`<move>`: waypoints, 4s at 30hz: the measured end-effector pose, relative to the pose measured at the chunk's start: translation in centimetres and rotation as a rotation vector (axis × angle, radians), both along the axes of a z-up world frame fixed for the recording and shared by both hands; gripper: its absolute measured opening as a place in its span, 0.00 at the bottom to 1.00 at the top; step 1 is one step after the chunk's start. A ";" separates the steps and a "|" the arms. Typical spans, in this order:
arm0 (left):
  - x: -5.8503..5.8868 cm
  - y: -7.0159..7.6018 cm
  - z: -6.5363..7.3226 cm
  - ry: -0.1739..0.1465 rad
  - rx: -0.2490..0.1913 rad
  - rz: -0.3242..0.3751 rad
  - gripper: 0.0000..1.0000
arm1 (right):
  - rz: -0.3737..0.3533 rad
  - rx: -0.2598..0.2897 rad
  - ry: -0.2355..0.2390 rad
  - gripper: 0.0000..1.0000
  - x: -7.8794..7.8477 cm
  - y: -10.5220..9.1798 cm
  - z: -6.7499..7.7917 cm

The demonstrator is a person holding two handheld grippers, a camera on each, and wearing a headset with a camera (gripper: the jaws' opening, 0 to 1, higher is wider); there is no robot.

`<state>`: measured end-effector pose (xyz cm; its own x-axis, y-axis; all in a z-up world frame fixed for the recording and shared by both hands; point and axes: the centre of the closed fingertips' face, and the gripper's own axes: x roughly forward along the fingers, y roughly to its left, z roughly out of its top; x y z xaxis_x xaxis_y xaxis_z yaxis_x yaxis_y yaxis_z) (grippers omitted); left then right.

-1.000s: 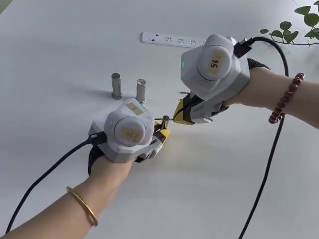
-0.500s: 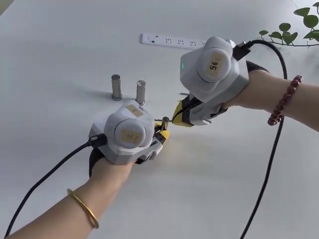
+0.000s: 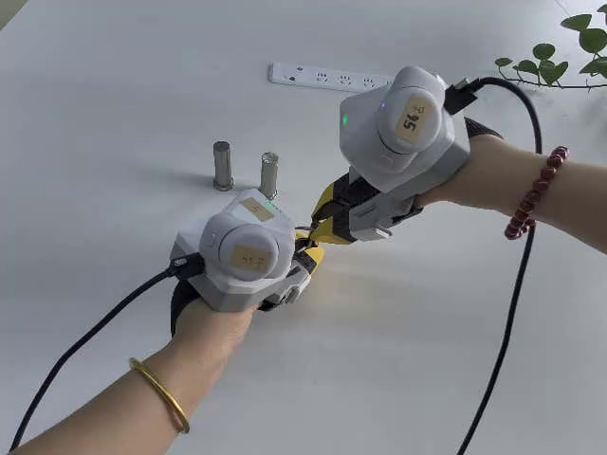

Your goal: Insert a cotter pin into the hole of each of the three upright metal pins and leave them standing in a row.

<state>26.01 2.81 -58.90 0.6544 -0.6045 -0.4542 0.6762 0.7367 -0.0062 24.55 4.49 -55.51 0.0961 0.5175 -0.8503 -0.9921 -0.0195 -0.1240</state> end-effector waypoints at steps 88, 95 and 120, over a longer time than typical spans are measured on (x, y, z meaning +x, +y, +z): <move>2.4 7.4 -0.1 0.063 -0.059 0.072 0.15 | -0.044 0.028 0.049 0.14 3.2 6.6 -0.2; 1.8 7.5 0.3 0.064 -0.058 0.076 0.23 | -0.115 0.112 0.074 0.16 3.4 6.4 1.5; 0.8 9.4 3.6 0.044 -0.109 0.126 0.56 | -0.275 0.193 -0.031 0.20 8.8 4.9 0.5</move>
